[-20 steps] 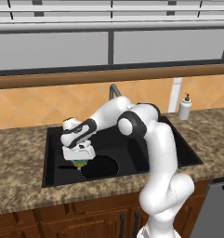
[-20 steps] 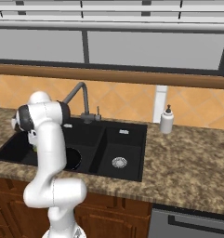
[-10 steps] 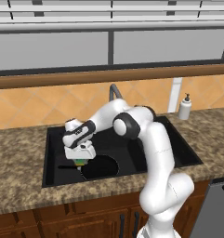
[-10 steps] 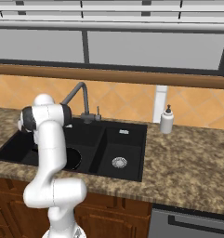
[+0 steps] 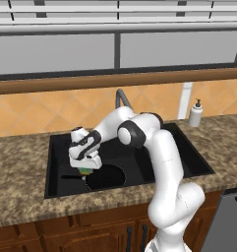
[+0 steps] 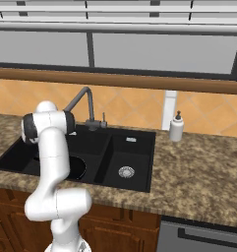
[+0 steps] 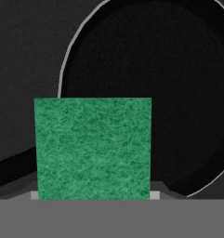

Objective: Pick the pan and sponge and place them into the sink. Then turn on the water.

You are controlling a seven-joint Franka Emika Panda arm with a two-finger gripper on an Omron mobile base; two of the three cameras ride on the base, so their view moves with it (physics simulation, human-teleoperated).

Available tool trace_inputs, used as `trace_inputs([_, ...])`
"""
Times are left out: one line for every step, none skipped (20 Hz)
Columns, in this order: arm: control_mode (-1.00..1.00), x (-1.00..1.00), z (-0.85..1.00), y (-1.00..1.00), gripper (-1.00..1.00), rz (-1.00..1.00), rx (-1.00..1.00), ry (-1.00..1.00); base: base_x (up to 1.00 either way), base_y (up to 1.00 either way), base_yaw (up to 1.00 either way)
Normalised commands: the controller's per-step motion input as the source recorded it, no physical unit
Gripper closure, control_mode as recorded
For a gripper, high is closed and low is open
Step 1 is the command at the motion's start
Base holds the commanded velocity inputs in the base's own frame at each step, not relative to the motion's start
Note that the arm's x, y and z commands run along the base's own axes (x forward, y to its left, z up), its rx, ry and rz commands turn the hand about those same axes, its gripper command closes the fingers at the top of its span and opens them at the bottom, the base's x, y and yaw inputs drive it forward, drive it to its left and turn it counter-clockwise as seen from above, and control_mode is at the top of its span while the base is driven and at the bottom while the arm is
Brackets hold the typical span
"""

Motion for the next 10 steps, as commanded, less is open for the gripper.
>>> trace_inputs([-1.00, 0.23, -0.34, 0.00, 1.00, 0.00, 0.00, -0.05, 0.00, 0.00, 0.00])
trace_inputs([-1.00, 0.17, -0.36, 0.00, 1.00, 0.00, 0.00, -0.06, 0.00, 0.00, 0.00])
trace_inputs([-1.00, 0.15, -0.39, 0.00, 1.00, 0.00, 0.00, -0.07, 0.00, 0.00, 0.00])
trace_inputs([-1.00, 0.16, -0.38, 0.00, 1.00, 0.00, 0.00, -0.08, 0.00, 0.00, 0.00])
trace_inputs([-1.00, 0.17, -0.40, 0.00, 1.00, 0.00, 0.00, -0.09, 0.00, 0.00, 0.00])
trace_inputs([-1.00, 0.19, -0.39, 0.00, 1.00, 0.00, 0.00, -0.07, 0.00, 0.00, 0.00])
trace_inputs([-1.00, 0.19, -0.36, 0.00, 1.00, 0.00, 0.00, -0.06, 0.00, 0.00, 0.00])
trace_inputs([-1.00, 0.19, -0.29, 0.00, 1.00, 0.00, 0.00, -0.03, 0.00, 0.00, 0.00])
trace_inputs([-1.00, 0.16, -0.28, 0.00, 1.00, 0.00, 0.00, -0.03, 0.00, 0.00, 0.00])
trace_inputs([-1.00, 0.16, -0.25, 0.00, 1.00, 0.00, 0.00, -0.02, 0.00, 0.00, 0.00])
